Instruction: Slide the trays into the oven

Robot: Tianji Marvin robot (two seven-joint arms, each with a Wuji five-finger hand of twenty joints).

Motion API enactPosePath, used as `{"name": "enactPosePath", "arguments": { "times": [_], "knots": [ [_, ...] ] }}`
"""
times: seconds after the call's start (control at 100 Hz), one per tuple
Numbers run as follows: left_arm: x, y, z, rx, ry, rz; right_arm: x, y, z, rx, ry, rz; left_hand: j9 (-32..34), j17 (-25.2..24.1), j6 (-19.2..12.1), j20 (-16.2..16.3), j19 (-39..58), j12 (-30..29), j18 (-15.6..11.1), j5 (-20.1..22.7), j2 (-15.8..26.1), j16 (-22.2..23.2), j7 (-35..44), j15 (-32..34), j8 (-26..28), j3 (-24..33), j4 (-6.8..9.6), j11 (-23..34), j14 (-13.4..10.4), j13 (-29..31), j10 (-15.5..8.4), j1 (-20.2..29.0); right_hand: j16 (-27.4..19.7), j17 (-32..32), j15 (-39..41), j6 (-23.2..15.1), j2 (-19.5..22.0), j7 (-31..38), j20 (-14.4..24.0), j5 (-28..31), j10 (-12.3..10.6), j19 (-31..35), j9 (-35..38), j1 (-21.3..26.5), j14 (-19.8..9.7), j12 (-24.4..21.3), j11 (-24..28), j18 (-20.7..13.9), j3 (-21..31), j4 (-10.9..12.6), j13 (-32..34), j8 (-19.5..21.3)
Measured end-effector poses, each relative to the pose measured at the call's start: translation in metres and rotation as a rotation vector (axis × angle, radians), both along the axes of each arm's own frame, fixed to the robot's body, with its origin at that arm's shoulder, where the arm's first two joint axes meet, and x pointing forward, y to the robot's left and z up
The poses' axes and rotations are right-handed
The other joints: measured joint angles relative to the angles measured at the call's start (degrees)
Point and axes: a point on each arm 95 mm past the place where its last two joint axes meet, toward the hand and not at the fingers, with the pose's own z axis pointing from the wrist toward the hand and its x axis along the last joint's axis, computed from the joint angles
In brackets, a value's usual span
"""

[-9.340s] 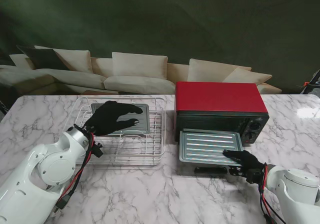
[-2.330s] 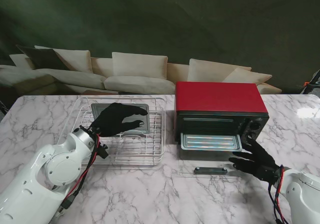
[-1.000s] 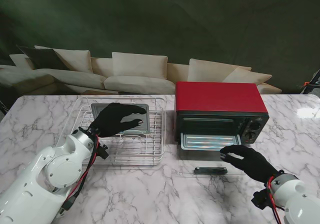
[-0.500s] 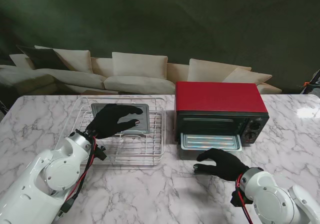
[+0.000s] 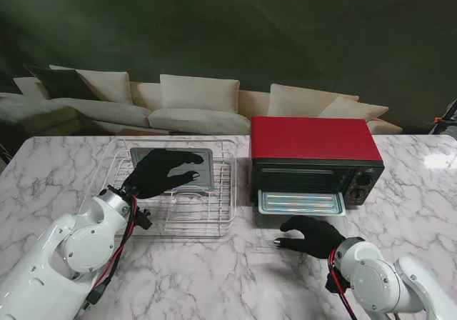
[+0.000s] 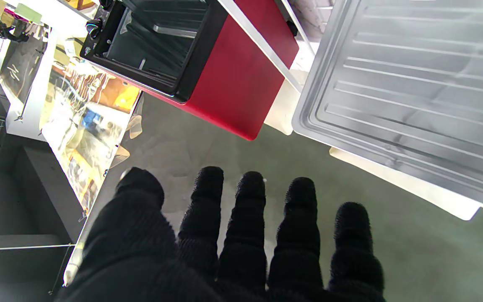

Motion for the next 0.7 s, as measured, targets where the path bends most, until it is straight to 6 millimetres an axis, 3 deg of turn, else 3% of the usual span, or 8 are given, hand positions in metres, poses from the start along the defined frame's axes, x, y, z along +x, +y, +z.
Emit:
{"name": "enactPosePath", "arguments": {
  "times": [0.28, 0.42, 0.7],
  "knots": [
    [0.000, 0.000, 0.000, 0.001, 0.001, 0.000, 0.015, -0.002, -0.009, -0.039, 0.003, -0.011, 0.00, 0.00, 0.00, 0.00, 0.00, 0.00, 0.00, 0.00, 0.00, 0.00, 0.00, 0.00, 0.09, 0.00, 0.00, 0.00, 0.00, 0.00, 0.00, 0.00, -1.26, -0.24, -0.28, -0.91, 0.64, -0.78, -1.50, -3.65, -1.20, -0.91, 0.07, 0.00, -0.27, -0.70, -1.36, -0.13, -0.07, 0.00, -1.18, -1.48],
    [0.000, 0.000, 0.000, 0.002, 0.002, -0.001, 0.026, -0.002, -0.010, -0.036, 0.011, -0.009, 0.00, 0.00, 0.00, 0.00, 0.00, 0.00, 0.00, 0.00, 0.00, 0.00, 0.00, 0.00, 0.11, 0.00, 0.00, 0.00, 0.00, 0.00, 0.00, 0.00, -1.27, -0.72, -0.28, -1.35, 0.64, 2.75, -2.80, -4.49, -1.29, -0.91, 0.07, 0.00, -0.34, -0.70, -1.22, -0.16, -0.07, 0.00, -1.18, -4.13],
    [0.001, 0.001, -0.001, 0.012, -0.001, -0.002, 0.047, -0.002, -0.003, -0.075, -0.016, 0.001, 0.00, -0.01, 0.01, 0.00, 0.00, 0.00, 0.00, 0.00, 0.00, 0.00, 0.00, 0.00, 0.18, 0.00, 0.00, 0.00, 0.00, 0.00, 0.00, 0.00, -1.28, -0.82, -0.28, -1.40, 0.59, 6.06, -2.85, -4.40, -1.36, -0.91, 0.26, 0.00, -0.74, 0.30, 1.38, -0.10, -0.07, 0.00, -0.95, -4.28]
  ]
}}
